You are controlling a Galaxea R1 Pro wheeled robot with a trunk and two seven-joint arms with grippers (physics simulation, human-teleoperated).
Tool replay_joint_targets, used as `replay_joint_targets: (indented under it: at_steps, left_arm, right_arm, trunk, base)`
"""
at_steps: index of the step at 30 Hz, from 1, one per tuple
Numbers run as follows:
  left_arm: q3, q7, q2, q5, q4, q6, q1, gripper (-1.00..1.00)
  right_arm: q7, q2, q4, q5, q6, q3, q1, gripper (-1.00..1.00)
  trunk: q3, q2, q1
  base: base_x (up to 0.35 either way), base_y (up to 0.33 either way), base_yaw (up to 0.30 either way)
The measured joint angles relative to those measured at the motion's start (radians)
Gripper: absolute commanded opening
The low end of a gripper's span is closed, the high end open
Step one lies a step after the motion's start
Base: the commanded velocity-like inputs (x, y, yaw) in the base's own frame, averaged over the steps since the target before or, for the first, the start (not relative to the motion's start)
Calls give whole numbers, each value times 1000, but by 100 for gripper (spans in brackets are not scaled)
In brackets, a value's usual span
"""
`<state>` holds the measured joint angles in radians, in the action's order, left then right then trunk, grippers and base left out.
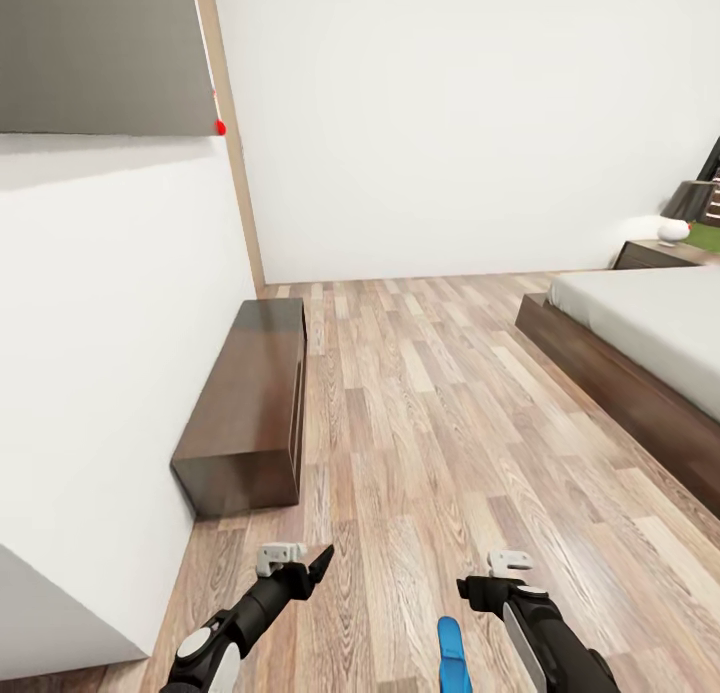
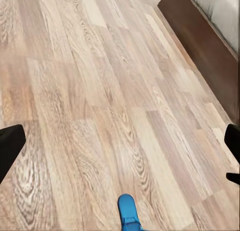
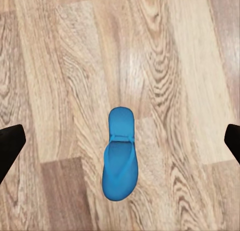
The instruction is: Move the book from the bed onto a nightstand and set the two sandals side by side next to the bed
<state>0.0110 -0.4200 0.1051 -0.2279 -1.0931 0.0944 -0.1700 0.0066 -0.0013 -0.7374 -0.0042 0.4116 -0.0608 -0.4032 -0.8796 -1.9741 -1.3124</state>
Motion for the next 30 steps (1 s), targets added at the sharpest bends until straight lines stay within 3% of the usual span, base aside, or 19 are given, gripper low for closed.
replay_joint_targets:
  at_steps: [5,12,17,19,30]
  left_arm:
    - [-2,1,-2,-32,-5,0,0,100]
    - [-12,2,-3,-36,-16,0,0,100]
    - [-74,7,-3,-36,-27,0,0,100]
    - [-82,7,-3,-36,-27,0,0,100]
    - [-90,8,-2,-36,-28,-1,0,100]
  right_arm:
    - [1,11,0,1,0,3,0,100]
    - [4,14,0,1,0,4,0,100]
    - [4,18,0,1,0,6,0,100]
    - [4,18,0,1,0,6,0,100]
    - [3,19,0,1,0,6,0,100]
  trunk:
    - [-16,-35,-19]
    - [-38,-84,-46]
    - [-53,-119,-65]
    - [-60,-133,-73]
    - [-94,-210,-115]
  base:
    - [0,0,0]
    - [0,0,0]
    - [0,0,0]
    - [0,0,0]
    - [0,0,0]
